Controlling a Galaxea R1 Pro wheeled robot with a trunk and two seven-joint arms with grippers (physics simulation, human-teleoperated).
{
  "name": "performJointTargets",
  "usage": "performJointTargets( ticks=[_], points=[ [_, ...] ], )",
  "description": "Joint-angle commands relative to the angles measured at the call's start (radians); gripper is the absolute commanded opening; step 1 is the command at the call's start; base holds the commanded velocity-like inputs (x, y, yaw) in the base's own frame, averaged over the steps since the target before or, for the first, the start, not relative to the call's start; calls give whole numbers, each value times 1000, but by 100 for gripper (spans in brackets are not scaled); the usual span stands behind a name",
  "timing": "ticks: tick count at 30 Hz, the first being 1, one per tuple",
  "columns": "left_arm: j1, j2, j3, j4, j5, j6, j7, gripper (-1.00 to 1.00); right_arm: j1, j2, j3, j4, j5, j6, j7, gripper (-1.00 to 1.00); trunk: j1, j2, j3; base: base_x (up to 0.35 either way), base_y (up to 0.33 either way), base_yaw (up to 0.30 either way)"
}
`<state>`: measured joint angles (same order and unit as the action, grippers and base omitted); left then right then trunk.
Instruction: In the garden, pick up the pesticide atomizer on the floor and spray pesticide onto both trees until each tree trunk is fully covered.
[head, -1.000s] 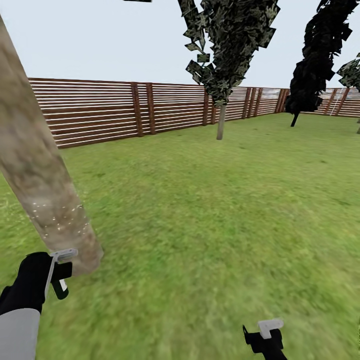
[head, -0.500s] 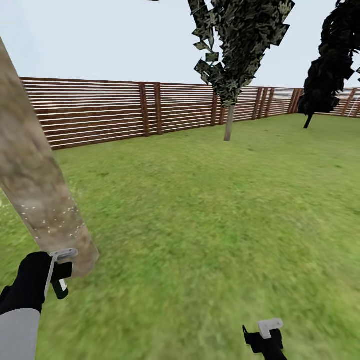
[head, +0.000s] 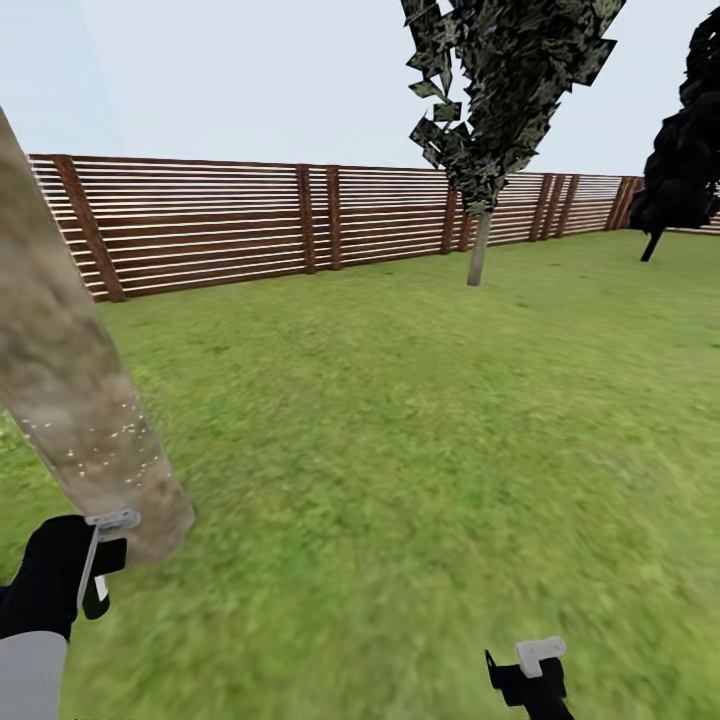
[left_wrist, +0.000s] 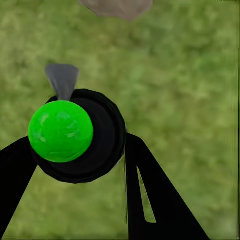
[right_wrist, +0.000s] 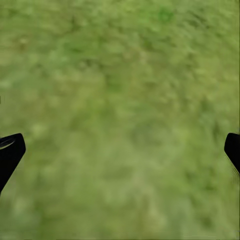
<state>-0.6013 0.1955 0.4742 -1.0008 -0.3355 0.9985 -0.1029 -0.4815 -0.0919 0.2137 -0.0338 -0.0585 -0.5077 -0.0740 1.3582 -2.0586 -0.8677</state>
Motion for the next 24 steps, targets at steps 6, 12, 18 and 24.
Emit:
performJointTargets(
  ticks=[6,12,18,24],
  points=[
    [-1,-11,-4,-1,-12,3,-17,-100,0,1,10,0,-7,-2,-4,100,0,0,-1,56,-28,277],
    [-1,-14,-2,1,-8,3,-21,-100,0,1,10,0,-7,-2,-3,100,0,0,-6,1,0,244],
    [-2,-28,-1,2,-6,1,-21,-100,0,1,10,0,-7,-2,-3,100,0,0,-13,39,0,186],
    [-2,-32,0,12,-5,-12,-21,-100,0,1,10,0,-7,-2,-4,100,0,0,-21,291,-3,182]
  ],
)
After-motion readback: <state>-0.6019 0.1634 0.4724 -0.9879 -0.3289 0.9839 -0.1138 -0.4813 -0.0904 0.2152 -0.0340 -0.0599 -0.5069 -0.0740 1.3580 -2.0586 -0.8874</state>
